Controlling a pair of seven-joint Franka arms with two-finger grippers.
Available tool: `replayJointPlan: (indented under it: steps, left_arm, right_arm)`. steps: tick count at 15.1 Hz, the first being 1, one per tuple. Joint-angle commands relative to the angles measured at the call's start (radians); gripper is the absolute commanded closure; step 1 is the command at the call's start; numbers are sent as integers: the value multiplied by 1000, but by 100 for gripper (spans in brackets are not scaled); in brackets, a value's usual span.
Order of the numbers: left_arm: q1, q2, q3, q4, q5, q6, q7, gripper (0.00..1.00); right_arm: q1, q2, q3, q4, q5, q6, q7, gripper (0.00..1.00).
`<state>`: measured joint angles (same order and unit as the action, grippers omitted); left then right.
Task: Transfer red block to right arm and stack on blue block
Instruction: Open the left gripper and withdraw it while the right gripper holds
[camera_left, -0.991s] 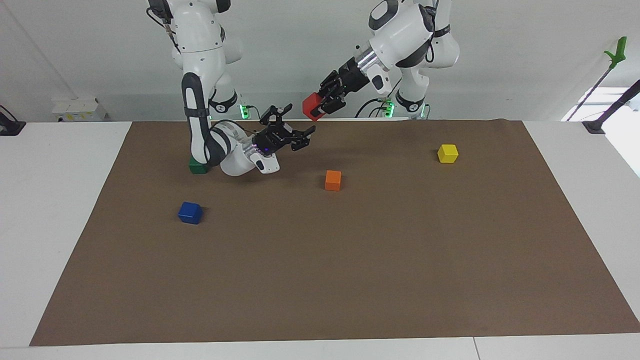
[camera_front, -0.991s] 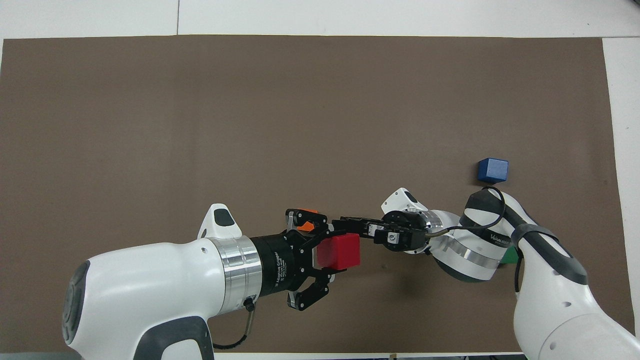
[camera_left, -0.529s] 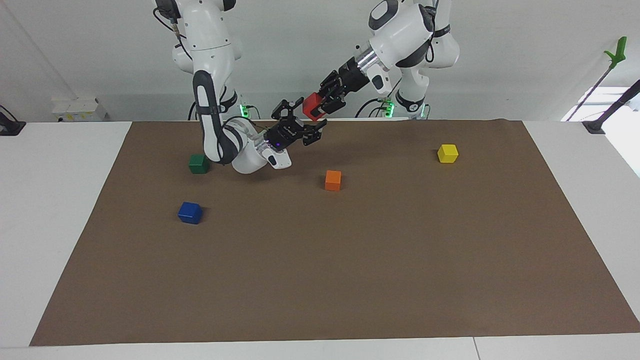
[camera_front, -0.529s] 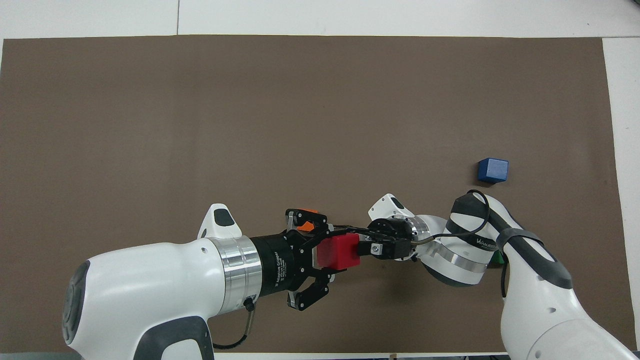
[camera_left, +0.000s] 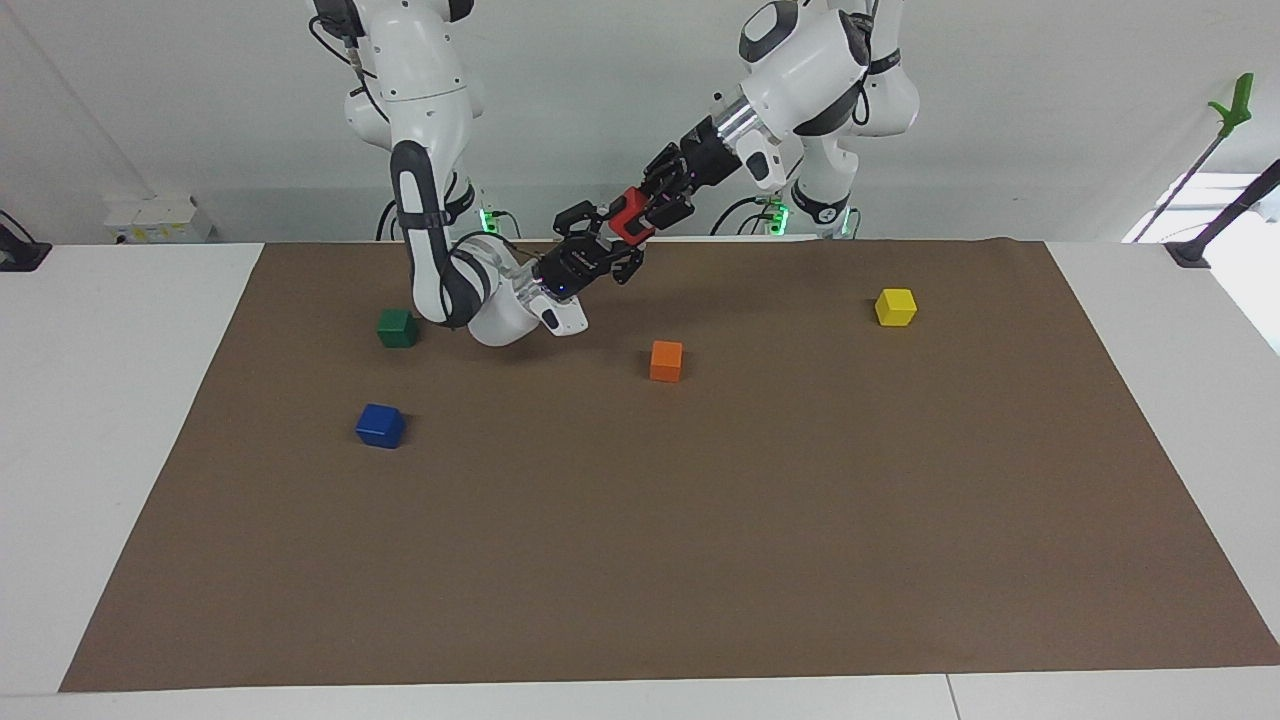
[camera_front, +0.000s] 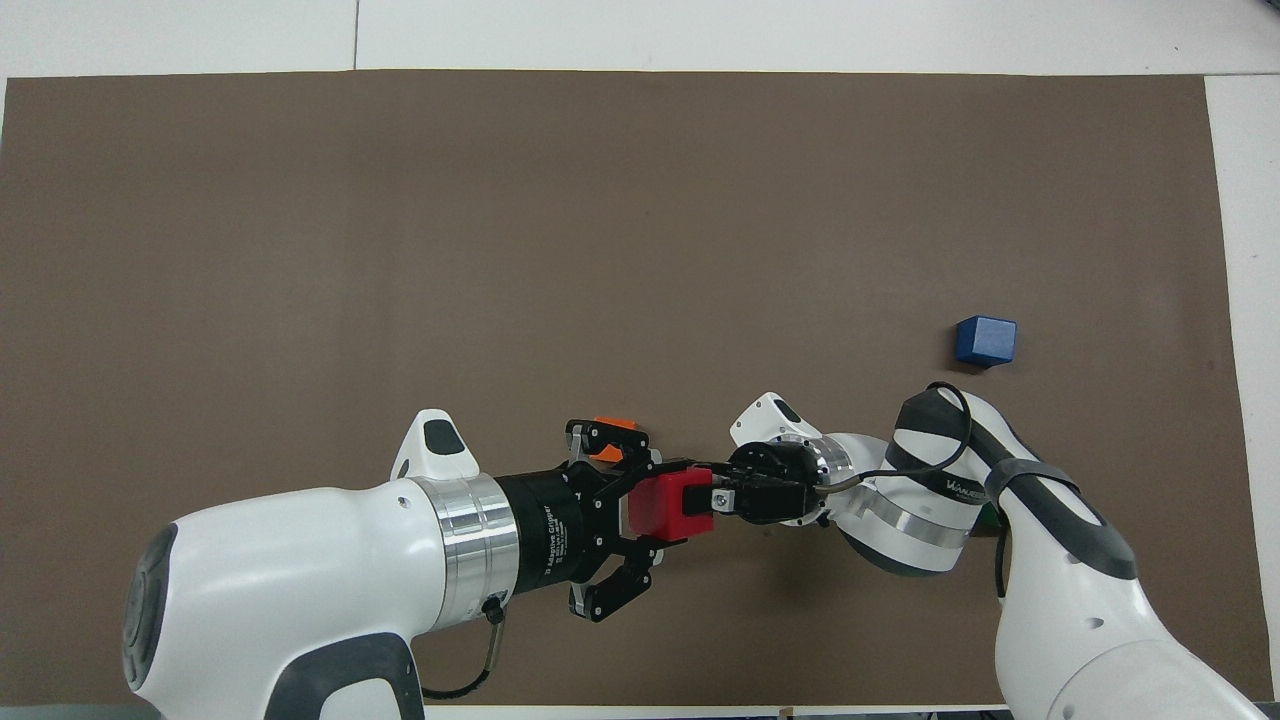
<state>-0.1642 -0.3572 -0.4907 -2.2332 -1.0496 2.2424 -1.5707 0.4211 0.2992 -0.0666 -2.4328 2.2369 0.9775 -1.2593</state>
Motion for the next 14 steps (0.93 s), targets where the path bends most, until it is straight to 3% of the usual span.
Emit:
replayJointPlan:
  steps: [1,8,12,14]
  left_arm:
    - [-6,-25,-2,-16,-24,20,-15,1]
    - [77,-25,6,20,57,-20,-15,0]
    - [113,-28,15,20,293,-145,46,0]
    - [178,-40,18,20,324,-252,173,0]
  right_arm:
    - [19,0,-1,1,17,20,-34,100]
    - [15,-5,-1,6,17,23,-39,100]
    - [5,-14,-2,34,17,85,-8,100]
    - [1,-52,-2,50,17,171,32,100]
